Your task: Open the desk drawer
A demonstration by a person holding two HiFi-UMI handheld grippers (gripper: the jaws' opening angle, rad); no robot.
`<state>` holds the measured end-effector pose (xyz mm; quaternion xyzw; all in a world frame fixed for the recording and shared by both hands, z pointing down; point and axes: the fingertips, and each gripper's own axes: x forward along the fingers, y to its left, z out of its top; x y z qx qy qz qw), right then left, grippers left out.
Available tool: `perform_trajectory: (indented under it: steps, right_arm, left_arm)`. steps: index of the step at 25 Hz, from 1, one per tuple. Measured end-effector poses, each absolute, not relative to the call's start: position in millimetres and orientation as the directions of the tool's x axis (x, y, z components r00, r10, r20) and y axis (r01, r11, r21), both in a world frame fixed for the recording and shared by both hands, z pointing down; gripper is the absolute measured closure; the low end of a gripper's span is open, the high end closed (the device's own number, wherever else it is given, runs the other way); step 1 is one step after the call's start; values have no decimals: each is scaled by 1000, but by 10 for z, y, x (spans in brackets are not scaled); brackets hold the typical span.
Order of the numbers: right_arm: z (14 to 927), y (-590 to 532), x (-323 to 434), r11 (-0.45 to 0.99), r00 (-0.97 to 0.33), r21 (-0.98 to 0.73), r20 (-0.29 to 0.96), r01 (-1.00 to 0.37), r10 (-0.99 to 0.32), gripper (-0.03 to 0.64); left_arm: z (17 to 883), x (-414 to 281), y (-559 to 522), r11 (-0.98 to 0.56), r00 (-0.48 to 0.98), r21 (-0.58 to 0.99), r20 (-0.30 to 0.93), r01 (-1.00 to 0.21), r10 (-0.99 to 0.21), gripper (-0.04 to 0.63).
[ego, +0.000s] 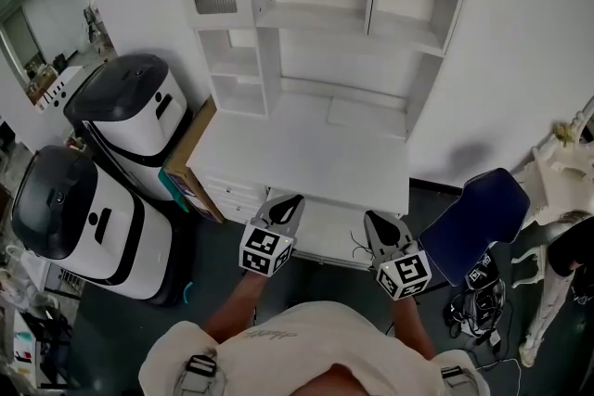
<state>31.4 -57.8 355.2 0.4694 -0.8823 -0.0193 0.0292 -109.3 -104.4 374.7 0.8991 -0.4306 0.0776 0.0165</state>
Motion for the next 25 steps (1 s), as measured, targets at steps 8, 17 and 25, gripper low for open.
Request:
perform_trajectory:
  steps: [8, 17, 25]
  right_arm:
    - [3532, -630, 404, 547, -546, 54, 39, -835, -837, 615]
    - [3543, -583, 378, 562, -561, 69, 43, -824, -827, 615]
    - [3582, -526, 304, 584, -581, 66, 51, -809, -812, 615]
  left_arm:
    - [3824, -1114, -1027, -608, 598, -26, 152, -794, -787, 575]
    - [3917, -1184, -920, -585, 577, -3, 163, -811, -800, 575]
    - [3898, -1168, -808, -591, 582, -11, 165, -806, -797, 575]
